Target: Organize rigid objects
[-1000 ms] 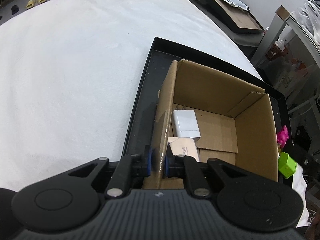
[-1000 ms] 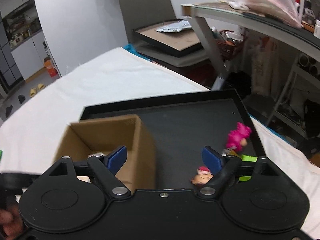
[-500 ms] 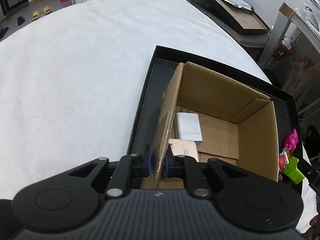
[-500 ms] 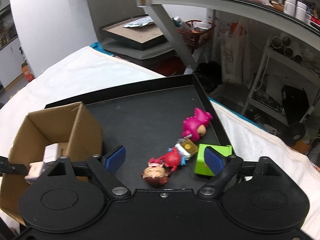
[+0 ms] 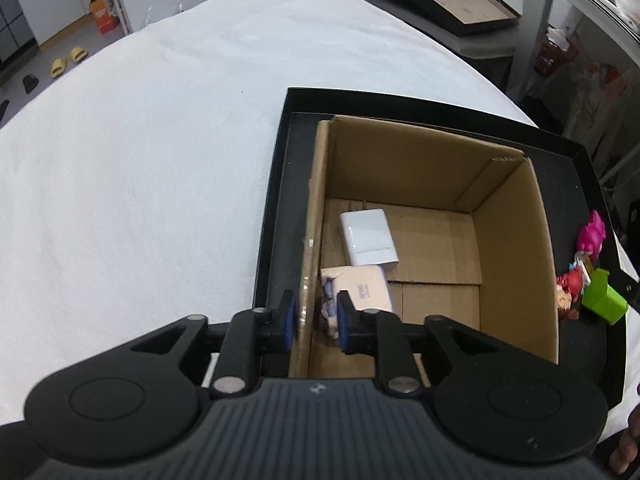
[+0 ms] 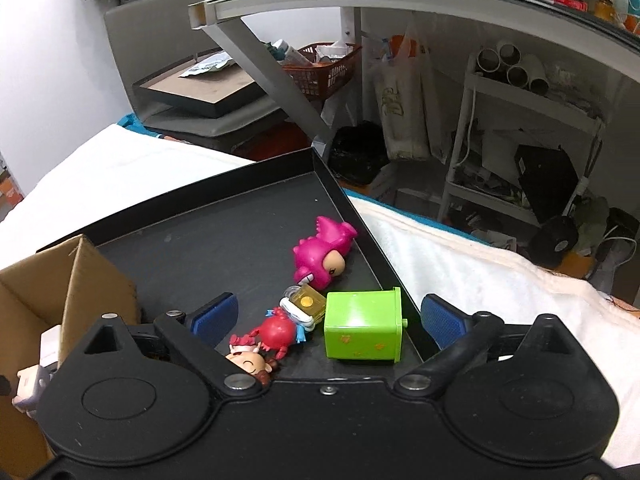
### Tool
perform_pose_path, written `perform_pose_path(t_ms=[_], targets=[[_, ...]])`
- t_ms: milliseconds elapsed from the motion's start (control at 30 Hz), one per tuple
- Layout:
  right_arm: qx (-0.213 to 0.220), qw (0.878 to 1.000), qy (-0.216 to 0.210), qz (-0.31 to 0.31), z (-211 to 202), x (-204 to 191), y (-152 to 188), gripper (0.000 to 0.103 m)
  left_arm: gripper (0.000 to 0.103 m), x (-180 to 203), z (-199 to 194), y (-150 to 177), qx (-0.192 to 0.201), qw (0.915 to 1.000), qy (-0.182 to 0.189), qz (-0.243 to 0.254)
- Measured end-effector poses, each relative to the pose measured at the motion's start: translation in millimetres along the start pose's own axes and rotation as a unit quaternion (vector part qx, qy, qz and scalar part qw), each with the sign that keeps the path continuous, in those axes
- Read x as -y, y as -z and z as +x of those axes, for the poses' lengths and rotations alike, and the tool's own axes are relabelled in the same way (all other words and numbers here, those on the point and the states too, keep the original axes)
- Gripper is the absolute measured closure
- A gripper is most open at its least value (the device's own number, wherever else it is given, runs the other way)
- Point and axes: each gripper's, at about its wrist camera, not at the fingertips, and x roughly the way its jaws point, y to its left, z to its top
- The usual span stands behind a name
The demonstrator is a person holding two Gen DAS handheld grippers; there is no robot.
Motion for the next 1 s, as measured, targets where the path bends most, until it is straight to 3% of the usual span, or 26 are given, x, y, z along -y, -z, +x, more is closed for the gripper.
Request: perform_pose_path(t_ms=[100, 300, 467, 567, 633, 733, 1000], targets=[[-0.006, 1.000, -0.005, 0.006, 4.9, 3.9, 0.7, 0.006, 0.062, 10.0, -1.6, 2.9, 0.008, 0.9996, -0.011, 0.023], [-0.002, 1.000, -0.002, -0.011, 12.1, 1.3, 2.6, 0.006, 0.048, 33.3, -1.1, 8.1, 0.012, 0.9966, -0.031, 0.076], [-0.012, 1.000, -0.002, 0.006, 19.7, 9.0, 3.1, 0.012, 0.045, 39.5, 0.1, 9.5, 0.009, 0.9954, -0.047, 0.083], [-0.027, 0.999, 0.005, 0.017, 28.4, 14.8, 4.8, 0.025, 0.044, 41.9, 1.3, 9.3, 0.007, 0.9952, -0.053, 0.082], [-0.039, 0.999, 0.007, 0.027, 34.8, 18.2, 6.3, 0.041, 0.044, 43.3, 0.9, 9.7, 0.007, 0.9949, -0.058, 0.082], [-0.033, 0.999, 0.014, 0.020, 35.6, 17.8, 8.1, 0.053, 0.044, 43.9, -1.0, 10.4, 0.008, 0.9947, -0.061, 0.082], [-0.027, 0.999, -0.005, 0.022, 29.1, 21.9, 8.9, 0.054, 0.044, 40.7, -5.1, 11.9, 0.012, 0.9953, -0.060, 0.075]])
